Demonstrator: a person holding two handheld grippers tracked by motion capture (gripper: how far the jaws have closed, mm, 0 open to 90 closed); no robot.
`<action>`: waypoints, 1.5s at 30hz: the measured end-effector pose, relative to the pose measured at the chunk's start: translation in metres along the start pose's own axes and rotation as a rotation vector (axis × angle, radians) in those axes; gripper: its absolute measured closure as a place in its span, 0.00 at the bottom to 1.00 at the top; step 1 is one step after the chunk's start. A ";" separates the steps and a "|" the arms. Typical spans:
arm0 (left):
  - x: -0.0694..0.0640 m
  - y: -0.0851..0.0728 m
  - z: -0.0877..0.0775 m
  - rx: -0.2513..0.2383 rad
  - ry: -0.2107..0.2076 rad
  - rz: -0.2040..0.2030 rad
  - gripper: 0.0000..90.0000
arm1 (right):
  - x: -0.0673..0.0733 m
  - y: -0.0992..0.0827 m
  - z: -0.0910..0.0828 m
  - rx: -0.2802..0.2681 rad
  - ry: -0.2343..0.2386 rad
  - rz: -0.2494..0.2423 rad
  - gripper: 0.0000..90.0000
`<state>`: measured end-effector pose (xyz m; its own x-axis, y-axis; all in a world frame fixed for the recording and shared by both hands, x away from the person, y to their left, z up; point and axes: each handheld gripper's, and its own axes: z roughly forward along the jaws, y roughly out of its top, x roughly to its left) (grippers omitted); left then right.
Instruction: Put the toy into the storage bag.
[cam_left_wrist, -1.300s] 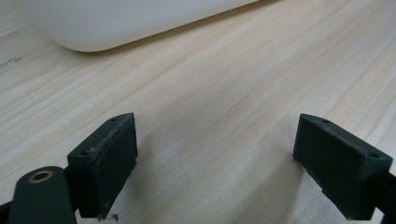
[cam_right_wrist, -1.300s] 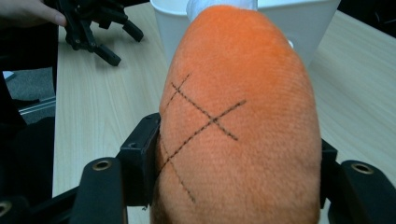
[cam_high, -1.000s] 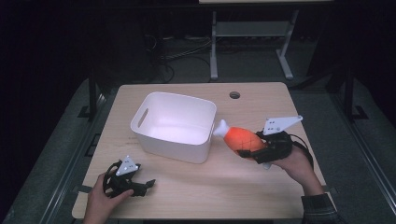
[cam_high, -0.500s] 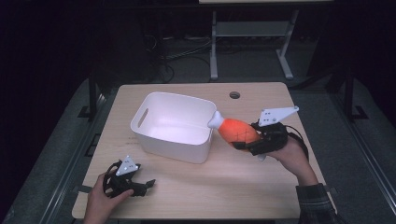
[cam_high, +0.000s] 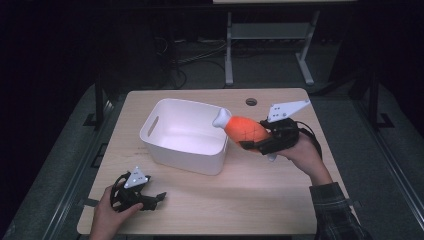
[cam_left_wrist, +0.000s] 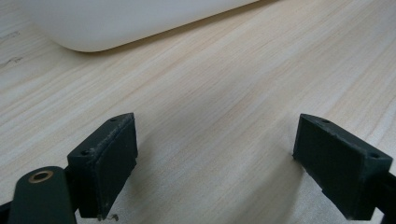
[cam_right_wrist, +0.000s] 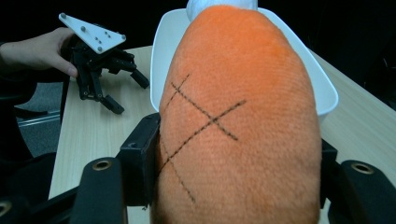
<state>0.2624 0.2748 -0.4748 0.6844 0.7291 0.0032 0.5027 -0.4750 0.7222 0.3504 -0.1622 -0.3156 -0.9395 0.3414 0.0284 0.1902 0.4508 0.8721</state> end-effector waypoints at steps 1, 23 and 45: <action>0.000 0.000 0.000 0.001 0.000 0.001 0.14 | -0.001 0.002 0.002 0.000 0.002 -0.002 0.41; 0.000 0.000 0.000 0.000 -0.001 0.000 0.14 | -0.006 0.046 0.045 0.021 0.049 -0.055 0.41; 0.000 0.000 0.000 0.000 -0.001 0.000 0.14 | -0.005 0.075 0.093 0.061 0.097 -0.082 0.41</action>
<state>0.2624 0.2748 -0.4749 0.6848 0.7287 0.0026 0.5025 -0.4749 0.7225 0.3961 -0.0533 -0.2964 -0.9751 0.2216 0.0083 0.1263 0.5241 0.8422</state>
